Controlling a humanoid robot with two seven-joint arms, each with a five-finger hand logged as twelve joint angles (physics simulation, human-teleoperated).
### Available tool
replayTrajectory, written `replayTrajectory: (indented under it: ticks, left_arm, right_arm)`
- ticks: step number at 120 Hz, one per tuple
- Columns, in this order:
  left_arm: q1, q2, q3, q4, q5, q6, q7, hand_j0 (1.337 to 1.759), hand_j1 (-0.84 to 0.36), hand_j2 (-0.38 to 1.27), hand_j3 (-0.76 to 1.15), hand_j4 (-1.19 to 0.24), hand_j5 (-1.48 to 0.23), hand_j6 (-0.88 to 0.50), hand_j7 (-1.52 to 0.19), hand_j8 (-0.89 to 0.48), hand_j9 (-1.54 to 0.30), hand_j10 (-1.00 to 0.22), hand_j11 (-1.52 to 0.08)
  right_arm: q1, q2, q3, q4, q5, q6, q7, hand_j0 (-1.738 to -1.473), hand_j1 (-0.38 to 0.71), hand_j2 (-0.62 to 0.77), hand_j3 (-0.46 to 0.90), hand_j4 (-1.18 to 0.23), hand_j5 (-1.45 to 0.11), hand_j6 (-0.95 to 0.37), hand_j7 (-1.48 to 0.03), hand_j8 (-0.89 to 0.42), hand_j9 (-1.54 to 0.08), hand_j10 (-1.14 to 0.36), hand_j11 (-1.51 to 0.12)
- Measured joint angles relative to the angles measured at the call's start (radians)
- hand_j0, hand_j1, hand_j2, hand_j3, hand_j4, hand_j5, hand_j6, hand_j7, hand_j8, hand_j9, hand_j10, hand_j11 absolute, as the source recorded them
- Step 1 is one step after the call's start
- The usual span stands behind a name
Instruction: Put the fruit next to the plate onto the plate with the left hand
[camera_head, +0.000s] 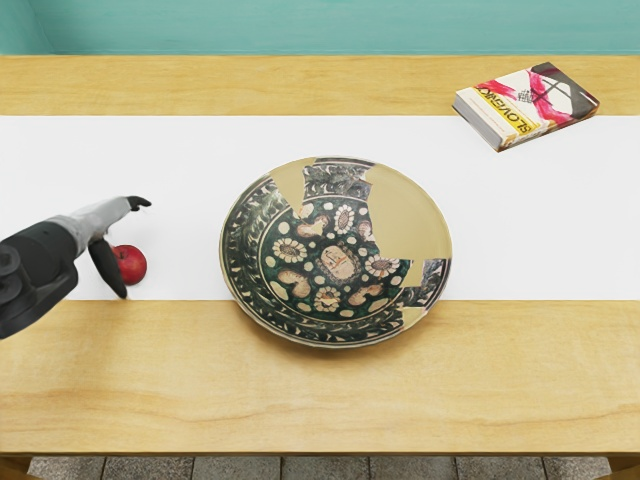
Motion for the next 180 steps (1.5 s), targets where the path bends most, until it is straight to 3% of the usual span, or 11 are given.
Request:
replayTrajectory:
  ticks: [58, 180]
  left_arm:
    - [0.025, -0.035, 0.003, 0.016, -0.003, 0.006, 0.000, 1.658, 0.19, 0.03, 0.00, -0.14, -0.18, -0.14, -0.18, -0.14, -0.18, -0.14, -0.18]
    - [0.033, -0.014, 0.001, 0.008, -0.013, 0.001, 0.000, 1.658, -0.17, 0.09, 0.00, -0.44, -0.57, -0.44, -0.57, -0.44, -0.57, -0.44, -0.57]
  right_arm:
    - [0.000, 0.000, 0.000, 0.000, 0.000, 0.000, 0.000, -1.658, -0.35, 0.00, 0.00, 0.00, 0.00, 0.00, 0.00, 0.00, 0.00, 0.00, 0.00]
    - [0.011, 0.000, 0.000, 0.000, 0.000, 0.000, 0.000, -1.658, -0.35, 0.00, 0.00, 0.00, 0.00, 0.00, 0.00, 0.00, 0.00, 0.00, 0.00]
